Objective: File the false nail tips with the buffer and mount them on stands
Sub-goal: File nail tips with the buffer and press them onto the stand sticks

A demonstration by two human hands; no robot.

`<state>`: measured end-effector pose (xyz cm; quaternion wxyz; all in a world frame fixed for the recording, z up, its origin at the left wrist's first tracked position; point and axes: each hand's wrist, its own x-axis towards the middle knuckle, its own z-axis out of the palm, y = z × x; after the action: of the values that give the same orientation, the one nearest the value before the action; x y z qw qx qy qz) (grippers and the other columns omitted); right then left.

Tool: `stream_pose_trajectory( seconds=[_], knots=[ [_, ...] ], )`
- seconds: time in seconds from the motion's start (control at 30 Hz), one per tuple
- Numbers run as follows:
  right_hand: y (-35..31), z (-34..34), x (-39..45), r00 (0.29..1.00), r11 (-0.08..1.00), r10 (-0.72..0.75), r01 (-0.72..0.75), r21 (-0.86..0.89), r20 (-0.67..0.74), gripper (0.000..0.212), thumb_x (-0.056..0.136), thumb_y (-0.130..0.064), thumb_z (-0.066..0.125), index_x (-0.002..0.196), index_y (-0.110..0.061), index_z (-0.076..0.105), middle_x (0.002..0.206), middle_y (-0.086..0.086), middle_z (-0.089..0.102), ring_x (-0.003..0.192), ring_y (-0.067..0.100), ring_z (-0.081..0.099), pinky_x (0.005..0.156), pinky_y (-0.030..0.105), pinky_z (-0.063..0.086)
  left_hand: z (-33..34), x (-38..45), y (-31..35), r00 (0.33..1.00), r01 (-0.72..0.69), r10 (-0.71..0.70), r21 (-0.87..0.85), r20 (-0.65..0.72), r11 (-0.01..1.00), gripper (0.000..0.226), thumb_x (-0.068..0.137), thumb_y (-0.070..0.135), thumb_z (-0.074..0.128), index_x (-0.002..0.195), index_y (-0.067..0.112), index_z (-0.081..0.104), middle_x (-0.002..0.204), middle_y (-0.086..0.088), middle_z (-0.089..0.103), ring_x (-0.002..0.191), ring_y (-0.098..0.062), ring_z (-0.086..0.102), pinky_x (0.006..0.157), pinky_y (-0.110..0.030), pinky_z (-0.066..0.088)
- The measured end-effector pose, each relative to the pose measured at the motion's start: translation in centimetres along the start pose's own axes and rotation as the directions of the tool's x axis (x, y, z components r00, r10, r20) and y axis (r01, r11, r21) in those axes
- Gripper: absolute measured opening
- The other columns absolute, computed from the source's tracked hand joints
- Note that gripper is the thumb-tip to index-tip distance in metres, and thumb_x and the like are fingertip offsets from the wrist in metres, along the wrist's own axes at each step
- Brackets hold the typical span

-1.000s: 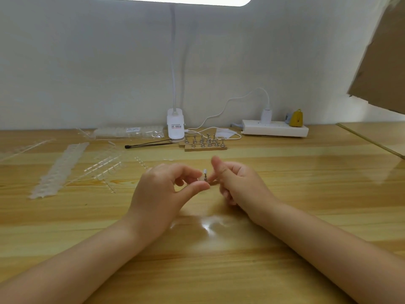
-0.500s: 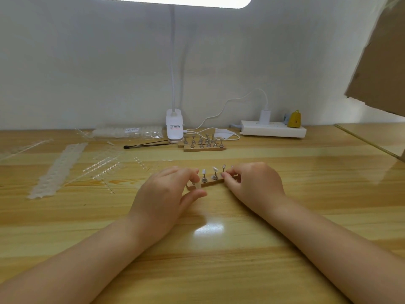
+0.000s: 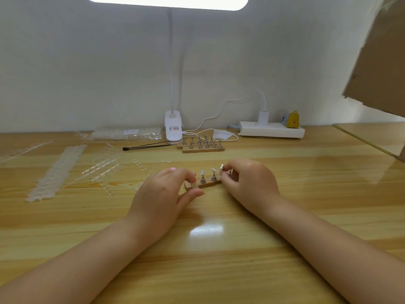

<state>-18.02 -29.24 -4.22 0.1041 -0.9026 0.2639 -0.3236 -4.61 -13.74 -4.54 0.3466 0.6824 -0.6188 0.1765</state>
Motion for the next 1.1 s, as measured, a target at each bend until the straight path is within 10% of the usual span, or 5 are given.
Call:
stream_pose_trajectory(
  seconds=[0.33, 1.1],
  knots=[
    [-3.6, 0.0, -1.8, 1.0, 0.84, -0.008, 0.013, 0.543, -0.011, 0.009, 0.087, -0.012, 0.067, 0.092, -0.017, 0.072, 0.08, -0.007, 0.068, 0.07, 0.013, 0.067, 0.068, 0.035, 0.056, -0.4, 0.1, 0.4, 0.969, 0.099, -0.164, -0.314, -0.187, 0.944, 0.016, 0.076, 0.051, 0.061, 0.089, 0.043, 0.056, 0.086, 0.016, 0.064, 0.081, -0.007, 0.06, 0.074, -0.013, 0.043],
    [-3.7, -0.2, -2.1, 0.978, 0.82, -0.2, 0.196, 0.537, -0.053, 0.01, 0.086, -0.009, 0.07, 0.094, -0.012, 0.075, 0.077, -0.016, 0.063, 0.07, 0.009, 0.065, 0.066, 0.032, 0.055, -0.2, 0.0, 0.2, 0.975, 0.097, -0.153, -0.312, -0.16, 0.945, 0.023, 0.077, 0.052, 0.062, 0.09, 0.032, 0.064, 0.084, 0.019, 0.065, 0.077, -0.008, 0.059, 0.076, -0.042, 0.05]
  ],
)
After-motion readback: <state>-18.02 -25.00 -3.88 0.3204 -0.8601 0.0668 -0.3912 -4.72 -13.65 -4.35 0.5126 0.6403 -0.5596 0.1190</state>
